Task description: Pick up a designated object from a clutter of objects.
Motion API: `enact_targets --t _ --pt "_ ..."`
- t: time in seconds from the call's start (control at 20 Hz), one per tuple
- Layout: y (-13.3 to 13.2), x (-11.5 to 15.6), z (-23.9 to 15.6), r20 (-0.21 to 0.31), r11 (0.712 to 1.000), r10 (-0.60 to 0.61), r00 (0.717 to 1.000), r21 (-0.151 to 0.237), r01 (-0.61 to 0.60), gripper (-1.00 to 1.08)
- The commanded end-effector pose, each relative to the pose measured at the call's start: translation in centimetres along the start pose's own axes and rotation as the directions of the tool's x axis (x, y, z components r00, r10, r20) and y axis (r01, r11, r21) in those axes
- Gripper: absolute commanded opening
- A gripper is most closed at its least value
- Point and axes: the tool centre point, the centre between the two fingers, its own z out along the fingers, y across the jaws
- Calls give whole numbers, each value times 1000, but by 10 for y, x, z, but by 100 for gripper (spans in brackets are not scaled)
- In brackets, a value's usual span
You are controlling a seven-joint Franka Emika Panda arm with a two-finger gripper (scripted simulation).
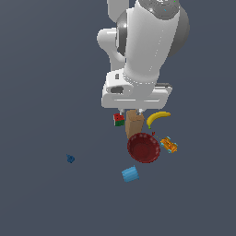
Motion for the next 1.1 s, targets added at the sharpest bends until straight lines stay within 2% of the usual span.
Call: enact_targets --t 0.0,0.55,1.05 --pt "-12 7 12 18 1000 8 1000 -22 -8 28" --pt "-84 36 92 84 984 63 994 -173 -47 28" --pt "-148 44 169 89 948 106 990 -310 -74 28"
